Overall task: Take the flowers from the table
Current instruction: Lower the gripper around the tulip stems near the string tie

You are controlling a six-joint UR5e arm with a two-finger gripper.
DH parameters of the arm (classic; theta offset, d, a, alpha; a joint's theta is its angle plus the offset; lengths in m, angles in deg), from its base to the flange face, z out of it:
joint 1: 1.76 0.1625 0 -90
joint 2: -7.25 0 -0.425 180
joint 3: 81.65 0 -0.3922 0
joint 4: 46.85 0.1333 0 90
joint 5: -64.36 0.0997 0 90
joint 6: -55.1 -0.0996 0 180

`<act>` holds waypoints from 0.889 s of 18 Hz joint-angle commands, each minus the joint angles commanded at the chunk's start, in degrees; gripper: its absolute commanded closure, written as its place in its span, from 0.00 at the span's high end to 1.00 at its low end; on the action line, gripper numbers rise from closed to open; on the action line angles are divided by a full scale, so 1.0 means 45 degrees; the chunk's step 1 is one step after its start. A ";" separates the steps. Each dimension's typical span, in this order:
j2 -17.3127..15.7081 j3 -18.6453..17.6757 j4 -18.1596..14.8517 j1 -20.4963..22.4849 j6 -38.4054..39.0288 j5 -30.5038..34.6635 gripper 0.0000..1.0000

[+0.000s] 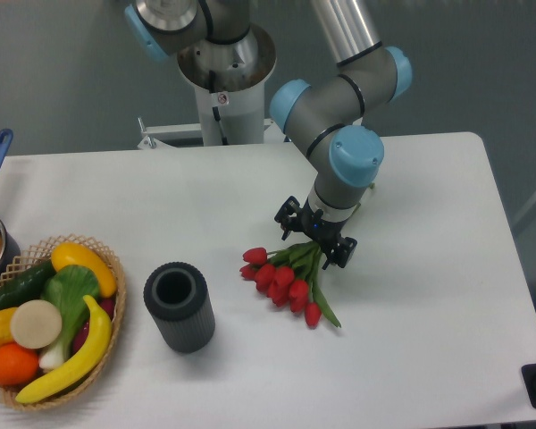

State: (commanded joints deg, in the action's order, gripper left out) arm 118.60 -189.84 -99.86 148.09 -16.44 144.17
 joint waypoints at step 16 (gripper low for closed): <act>0.0352 -0.0020 0.0080 0.0020 0.0059 0.0000 1.00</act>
State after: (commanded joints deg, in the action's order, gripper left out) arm 120.18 -189.93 -99.50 148.18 -16.17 144.17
